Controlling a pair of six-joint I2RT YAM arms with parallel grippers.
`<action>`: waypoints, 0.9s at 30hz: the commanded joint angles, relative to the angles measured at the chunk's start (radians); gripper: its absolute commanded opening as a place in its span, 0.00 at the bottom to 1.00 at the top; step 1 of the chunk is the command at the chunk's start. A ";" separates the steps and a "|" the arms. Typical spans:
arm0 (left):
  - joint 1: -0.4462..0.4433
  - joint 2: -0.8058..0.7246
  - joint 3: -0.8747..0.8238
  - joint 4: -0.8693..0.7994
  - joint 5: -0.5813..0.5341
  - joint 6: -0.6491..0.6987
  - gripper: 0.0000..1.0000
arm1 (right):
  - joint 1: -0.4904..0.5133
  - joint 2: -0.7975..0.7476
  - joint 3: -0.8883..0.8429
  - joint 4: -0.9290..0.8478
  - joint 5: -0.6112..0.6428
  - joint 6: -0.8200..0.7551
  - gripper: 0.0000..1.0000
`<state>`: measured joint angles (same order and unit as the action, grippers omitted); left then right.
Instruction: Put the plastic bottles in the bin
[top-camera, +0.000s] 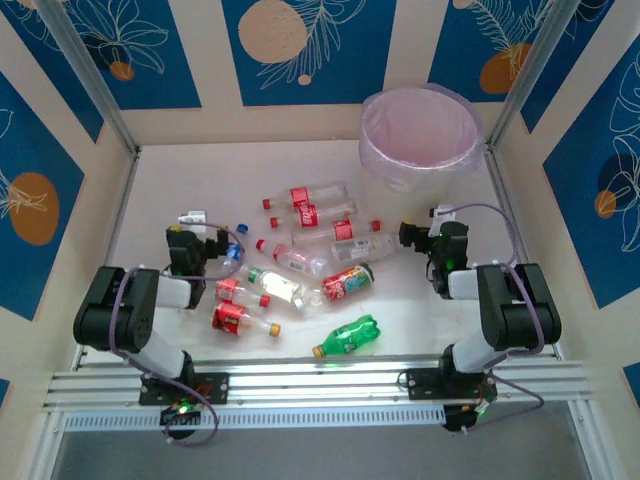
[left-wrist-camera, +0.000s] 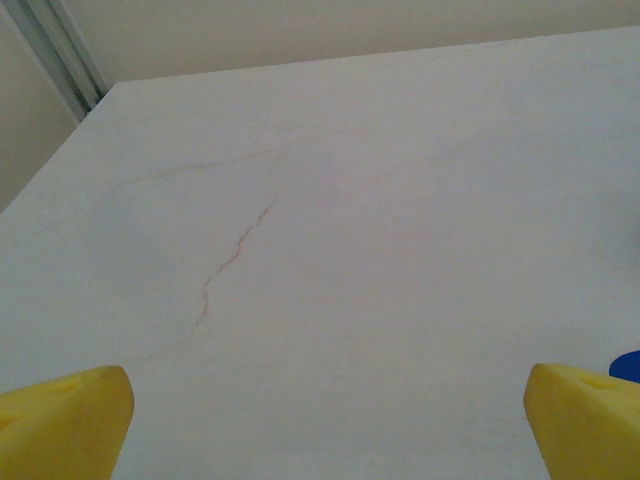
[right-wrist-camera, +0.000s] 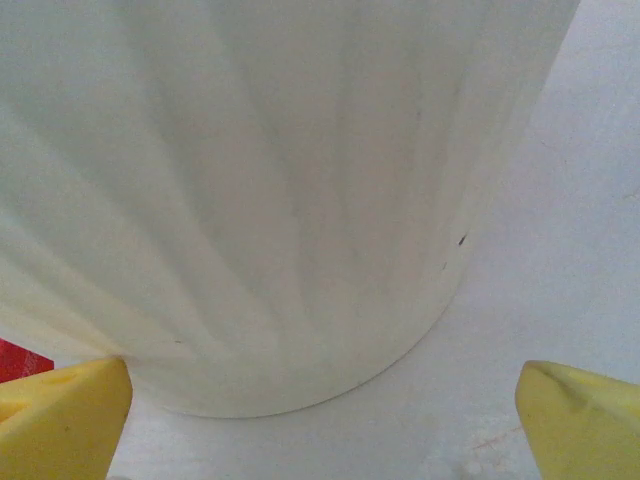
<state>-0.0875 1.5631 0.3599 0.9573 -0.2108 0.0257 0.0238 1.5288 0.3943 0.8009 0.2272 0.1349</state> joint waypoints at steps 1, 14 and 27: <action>-0.007 0.003 0.000 0.017 0.010 0.005 1.00 | -0.005 -0.007 0.007 0.032 -0.016 -0.008 0.99; -0.005 0.003 0.000 0.017 0.010 0.005 1.00 | -0.009 -0.006 0.012 0.024 -0.022 -0.005 0.99; 0.009 0.004 0.009 -0.005 0.042 -0.006 1.00 | -0.012 -0.006 0.014 0.019 -0.026 -0.003 0.99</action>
<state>-0.0853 1.5631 0.3599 0.9562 -0.1944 0.0254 0.0181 1.5288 0.3943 0.8005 0.2153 0.1352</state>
